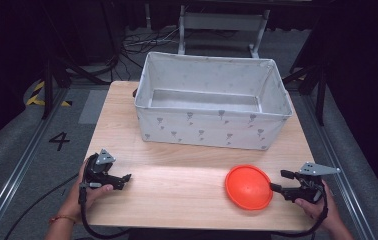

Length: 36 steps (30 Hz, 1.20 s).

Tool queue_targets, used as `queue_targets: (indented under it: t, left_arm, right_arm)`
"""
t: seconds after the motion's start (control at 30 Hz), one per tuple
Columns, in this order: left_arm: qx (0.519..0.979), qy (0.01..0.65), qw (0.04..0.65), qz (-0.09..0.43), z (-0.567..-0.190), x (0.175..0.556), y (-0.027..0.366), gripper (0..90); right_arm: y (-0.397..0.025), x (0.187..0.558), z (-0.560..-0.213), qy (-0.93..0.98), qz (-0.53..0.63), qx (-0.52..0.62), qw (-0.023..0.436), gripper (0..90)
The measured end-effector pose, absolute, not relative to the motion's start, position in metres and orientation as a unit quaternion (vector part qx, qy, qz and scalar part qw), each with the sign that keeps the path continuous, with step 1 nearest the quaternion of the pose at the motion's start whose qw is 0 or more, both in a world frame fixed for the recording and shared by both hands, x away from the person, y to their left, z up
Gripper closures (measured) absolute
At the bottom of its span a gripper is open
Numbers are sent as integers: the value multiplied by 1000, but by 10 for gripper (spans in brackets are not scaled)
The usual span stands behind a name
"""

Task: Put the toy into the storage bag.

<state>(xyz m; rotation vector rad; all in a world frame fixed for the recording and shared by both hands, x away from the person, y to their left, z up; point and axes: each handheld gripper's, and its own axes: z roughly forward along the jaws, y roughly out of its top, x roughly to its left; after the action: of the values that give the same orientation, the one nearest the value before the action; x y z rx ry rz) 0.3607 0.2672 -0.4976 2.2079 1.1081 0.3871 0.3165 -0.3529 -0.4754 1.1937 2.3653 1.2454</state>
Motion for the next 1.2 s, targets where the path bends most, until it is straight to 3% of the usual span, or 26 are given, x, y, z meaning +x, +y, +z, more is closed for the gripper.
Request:
queue_targets:
  t: [0.43, 0.73, 1.03, 1.2]
  left_arm:
    - [838, 420, 315, 147, -498, 361, 267, 2]
    - [838, 420, 315, 147, -498, 361, 267, 2]
    - [838, 420, 315, 147, -498, 361, 267, 2]
    - [838, 420, 315, 147, -498, 361, 267, 2]
  right_arm:
    - [-320, 323, -496, 834, 389, 380, 95, 167]
    - [-306, 323, -500, 843, 372, 368, 126, 138]
    - [-303, 325, -496, 847, 365, 368, 118, 267]
    - [-307, 335, -490, 840, 367, 389, 93, 504]
